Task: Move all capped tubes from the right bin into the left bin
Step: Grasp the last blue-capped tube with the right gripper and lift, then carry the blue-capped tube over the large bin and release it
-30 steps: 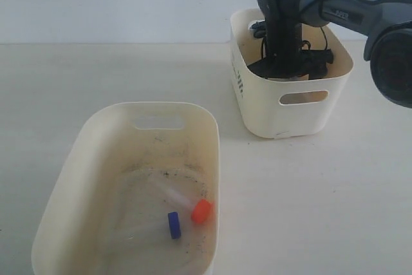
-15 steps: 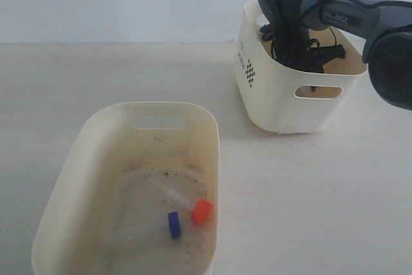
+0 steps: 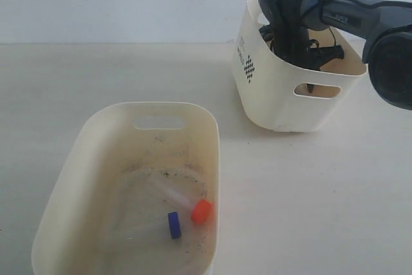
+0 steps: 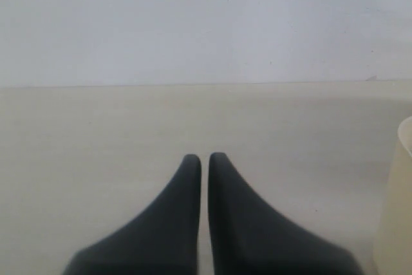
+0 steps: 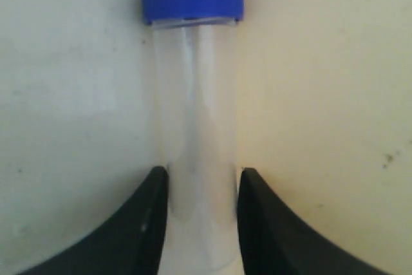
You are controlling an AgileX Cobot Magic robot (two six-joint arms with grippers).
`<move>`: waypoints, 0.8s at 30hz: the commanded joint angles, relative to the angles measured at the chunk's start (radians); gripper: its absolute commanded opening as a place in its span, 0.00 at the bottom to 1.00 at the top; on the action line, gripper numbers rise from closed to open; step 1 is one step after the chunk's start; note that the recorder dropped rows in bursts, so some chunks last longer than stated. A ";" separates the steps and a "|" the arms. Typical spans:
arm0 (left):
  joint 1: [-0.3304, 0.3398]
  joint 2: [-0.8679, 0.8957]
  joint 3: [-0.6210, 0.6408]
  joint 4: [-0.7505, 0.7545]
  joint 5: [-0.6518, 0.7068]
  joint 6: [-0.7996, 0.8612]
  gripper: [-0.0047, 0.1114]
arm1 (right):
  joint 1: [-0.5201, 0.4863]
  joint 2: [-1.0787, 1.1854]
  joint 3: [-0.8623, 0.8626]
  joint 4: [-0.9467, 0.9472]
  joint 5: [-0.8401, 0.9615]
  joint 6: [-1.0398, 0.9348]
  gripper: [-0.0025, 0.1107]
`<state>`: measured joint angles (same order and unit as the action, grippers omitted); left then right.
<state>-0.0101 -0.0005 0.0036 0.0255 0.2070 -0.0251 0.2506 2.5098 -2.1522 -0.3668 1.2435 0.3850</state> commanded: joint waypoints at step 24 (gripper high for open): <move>0.000 0.000 -0.004 -0.006 -0.004 -0.010 0.08 | 0.002 -0.248 0.009 0.084 -0.022 0.009 0.02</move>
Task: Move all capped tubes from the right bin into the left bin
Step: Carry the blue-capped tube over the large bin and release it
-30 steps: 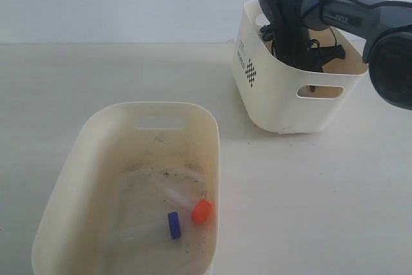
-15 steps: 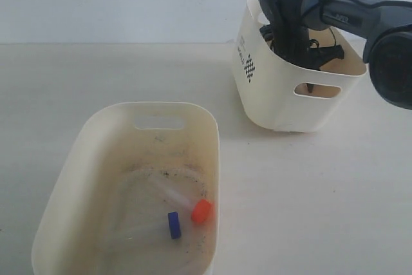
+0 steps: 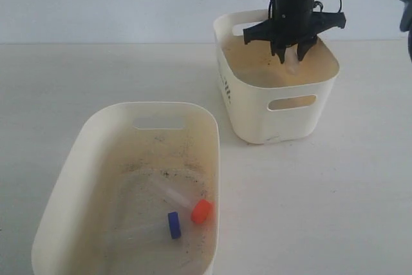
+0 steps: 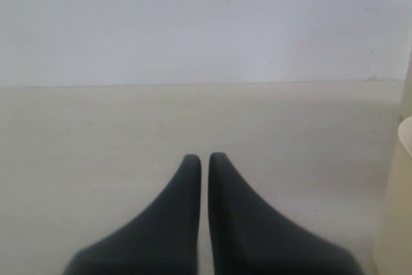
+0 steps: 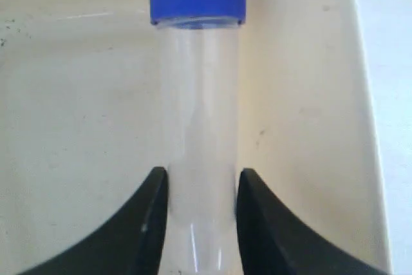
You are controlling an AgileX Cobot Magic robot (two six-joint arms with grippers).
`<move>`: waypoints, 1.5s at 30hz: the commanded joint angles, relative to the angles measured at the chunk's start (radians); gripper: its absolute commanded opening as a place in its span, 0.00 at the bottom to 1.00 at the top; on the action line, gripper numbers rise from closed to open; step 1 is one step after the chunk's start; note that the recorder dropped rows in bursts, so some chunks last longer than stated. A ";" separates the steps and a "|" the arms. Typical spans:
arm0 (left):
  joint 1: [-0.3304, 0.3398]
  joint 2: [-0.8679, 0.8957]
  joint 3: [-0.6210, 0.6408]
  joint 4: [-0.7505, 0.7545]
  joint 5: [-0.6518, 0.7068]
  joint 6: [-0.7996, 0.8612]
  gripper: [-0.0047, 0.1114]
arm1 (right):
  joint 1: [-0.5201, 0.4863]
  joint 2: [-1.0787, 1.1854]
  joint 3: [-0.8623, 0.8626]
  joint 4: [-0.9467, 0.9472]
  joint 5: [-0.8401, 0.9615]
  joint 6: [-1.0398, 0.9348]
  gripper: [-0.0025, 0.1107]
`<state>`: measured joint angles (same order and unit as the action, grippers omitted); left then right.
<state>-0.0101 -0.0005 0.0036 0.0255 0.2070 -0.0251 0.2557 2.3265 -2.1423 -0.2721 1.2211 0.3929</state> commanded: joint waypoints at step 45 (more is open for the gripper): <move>0.000 0.000 -0.004 -0.006 -0.004 -0.010 0.08 | 0.694 -0.873 0.956 0.383 -0.397 0.023 0.02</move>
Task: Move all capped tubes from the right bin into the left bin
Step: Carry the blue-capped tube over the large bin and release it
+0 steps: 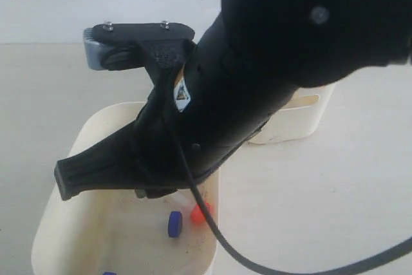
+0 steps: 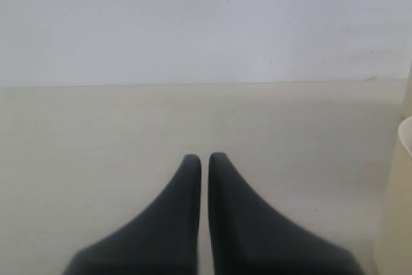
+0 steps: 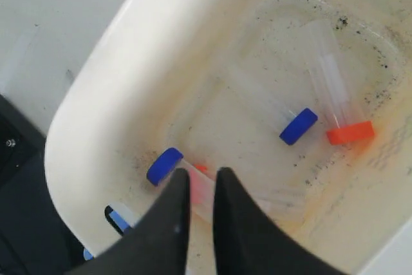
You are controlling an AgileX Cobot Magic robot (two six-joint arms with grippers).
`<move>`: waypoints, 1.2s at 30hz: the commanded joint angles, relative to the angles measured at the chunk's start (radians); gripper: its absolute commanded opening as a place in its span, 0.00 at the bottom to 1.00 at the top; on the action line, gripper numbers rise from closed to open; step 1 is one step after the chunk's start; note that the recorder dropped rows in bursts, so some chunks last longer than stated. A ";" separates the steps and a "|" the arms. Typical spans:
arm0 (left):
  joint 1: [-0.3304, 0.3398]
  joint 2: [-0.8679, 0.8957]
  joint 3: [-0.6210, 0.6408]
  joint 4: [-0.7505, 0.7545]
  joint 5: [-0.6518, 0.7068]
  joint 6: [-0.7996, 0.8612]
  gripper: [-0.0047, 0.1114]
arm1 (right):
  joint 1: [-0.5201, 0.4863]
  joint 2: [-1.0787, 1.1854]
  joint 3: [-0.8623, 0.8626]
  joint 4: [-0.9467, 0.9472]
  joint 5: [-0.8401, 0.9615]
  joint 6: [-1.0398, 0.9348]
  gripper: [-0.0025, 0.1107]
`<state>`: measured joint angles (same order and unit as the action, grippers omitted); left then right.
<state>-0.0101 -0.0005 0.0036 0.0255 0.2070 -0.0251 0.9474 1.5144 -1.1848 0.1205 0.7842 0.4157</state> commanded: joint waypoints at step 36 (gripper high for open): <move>0.000 0.000 -0.004 -0.006 -0.004 -0.010 0.08 | 0.050 -0.090 -0.001 -0.066 -0.045 -0.037 0.02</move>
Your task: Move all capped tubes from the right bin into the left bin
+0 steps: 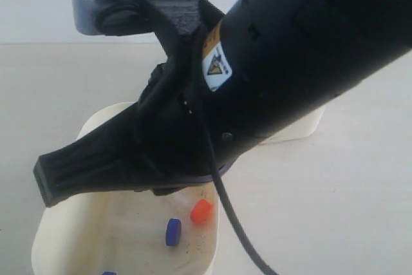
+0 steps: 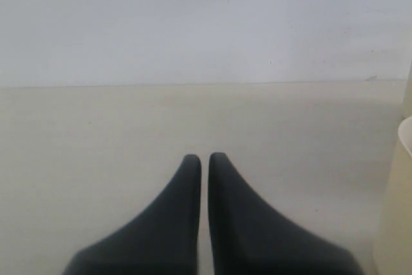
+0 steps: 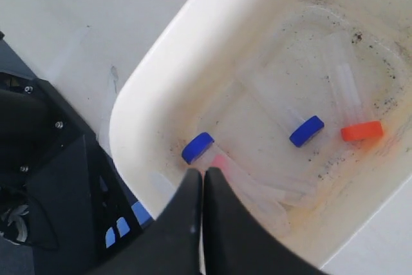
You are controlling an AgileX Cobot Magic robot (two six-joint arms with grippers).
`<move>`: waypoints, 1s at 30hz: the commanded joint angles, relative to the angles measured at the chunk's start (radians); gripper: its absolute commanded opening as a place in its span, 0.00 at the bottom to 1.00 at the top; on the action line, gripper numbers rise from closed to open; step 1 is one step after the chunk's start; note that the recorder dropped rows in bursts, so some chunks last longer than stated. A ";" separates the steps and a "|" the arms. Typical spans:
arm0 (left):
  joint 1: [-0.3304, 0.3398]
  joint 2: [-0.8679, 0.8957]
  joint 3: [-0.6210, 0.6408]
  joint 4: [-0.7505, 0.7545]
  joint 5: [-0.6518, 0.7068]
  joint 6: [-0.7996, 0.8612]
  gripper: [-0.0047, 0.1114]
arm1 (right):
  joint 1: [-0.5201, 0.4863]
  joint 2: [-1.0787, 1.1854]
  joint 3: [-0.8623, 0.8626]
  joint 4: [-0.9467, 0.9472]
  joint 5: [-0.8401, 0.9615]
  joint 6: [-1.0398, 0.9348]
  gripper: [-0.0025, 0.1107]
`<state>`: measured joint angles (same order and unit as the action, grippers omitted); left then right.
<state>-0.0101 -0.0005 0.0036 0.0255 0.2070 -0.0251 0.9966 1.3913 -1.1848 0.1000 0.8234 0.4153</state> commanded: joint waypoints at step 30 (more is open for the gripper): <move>0.000 0.000 -0.004 -0.006 -0.004 -0.010 0.08 | -0.172 -0.257 0.639 -0.061 -0.618 -0.080 0.02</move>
<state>-0.0101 -0.0005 0.0036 0.0255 0.2070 -0.0251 0.8972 1.1944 -0.6105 0.0110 0.2461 0.3254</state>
